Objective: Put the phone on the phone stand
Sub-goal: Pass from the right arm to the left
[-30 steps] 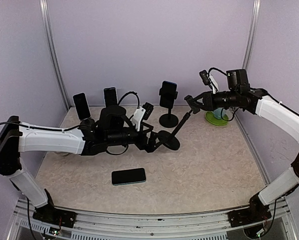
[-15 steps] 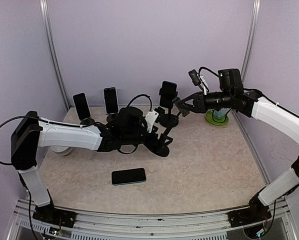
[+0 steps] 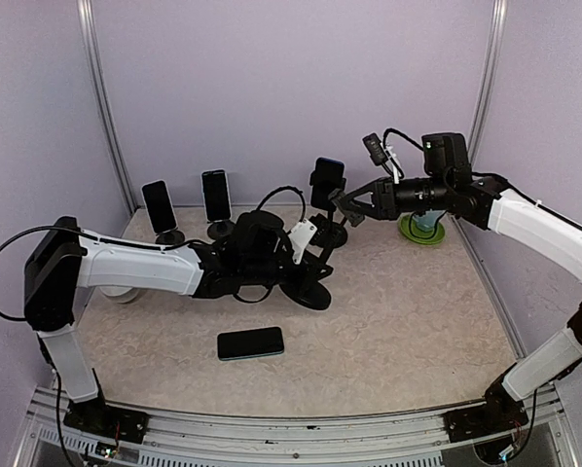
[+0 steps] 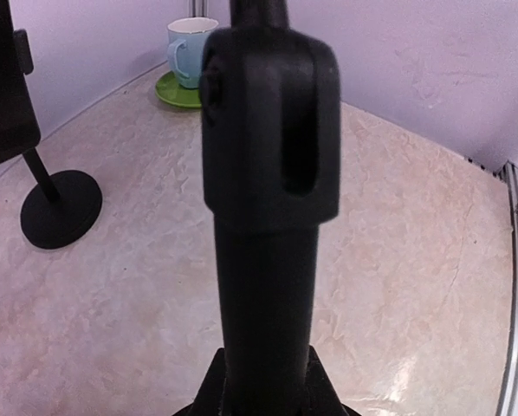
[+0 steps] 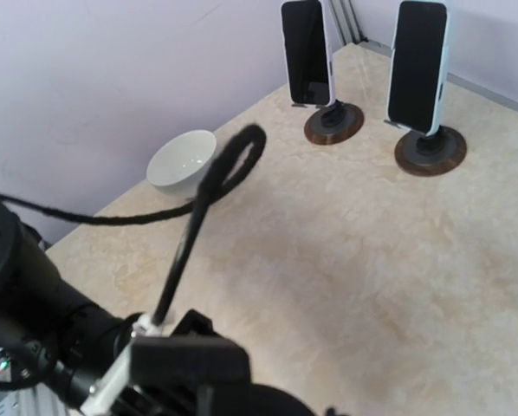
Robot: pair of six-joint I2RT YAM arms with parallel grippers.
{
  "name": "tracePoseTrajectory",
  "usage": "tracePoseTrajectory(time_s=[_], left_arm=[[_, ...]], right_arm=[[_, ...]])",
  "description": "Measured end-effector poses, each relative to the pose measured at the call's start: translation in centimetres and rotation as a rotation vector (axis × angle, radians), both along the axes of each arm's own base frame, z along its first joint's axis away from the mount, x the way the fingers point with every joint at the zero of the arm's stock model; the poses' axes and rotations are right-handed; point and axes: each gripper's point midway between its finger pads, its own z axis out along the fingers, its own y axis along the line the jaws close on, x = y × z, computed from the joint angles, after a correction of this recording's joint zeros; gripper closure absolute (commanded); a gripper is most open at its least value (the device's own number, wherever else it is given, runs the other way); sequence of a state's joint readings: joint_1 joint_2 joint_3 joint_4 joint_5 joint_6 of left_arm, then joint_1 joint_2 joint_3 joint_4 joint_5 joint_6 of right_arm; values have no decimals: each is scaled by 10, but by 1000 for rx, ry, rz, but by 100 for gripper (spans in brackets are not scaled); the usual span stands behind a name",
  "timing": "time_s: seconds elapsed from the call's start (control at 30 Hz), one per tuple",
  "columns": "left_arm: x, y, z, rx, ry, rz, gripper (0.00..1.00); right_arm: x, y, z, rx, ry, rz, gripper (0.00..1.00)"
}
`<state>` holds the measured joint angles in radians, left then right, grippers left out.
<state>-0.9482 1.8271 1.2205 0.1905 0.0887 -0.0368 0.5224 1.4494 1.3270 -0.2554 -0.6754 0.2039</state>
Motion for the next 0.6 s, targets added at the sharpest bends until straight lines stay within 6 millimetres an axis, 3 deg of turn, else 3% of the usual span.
tracePoseTrajectory(time_s=[0.27, 0.6], left_arm=[[-13, -2, -7, 6, -11, -45, 100], [-41, 10, -20, 41, -13, -57, 100]], right_arm=[[-5, -1, -7, -20, 26, 14, 100], [-29, 3, -26, -51, 95, 113, 100]])
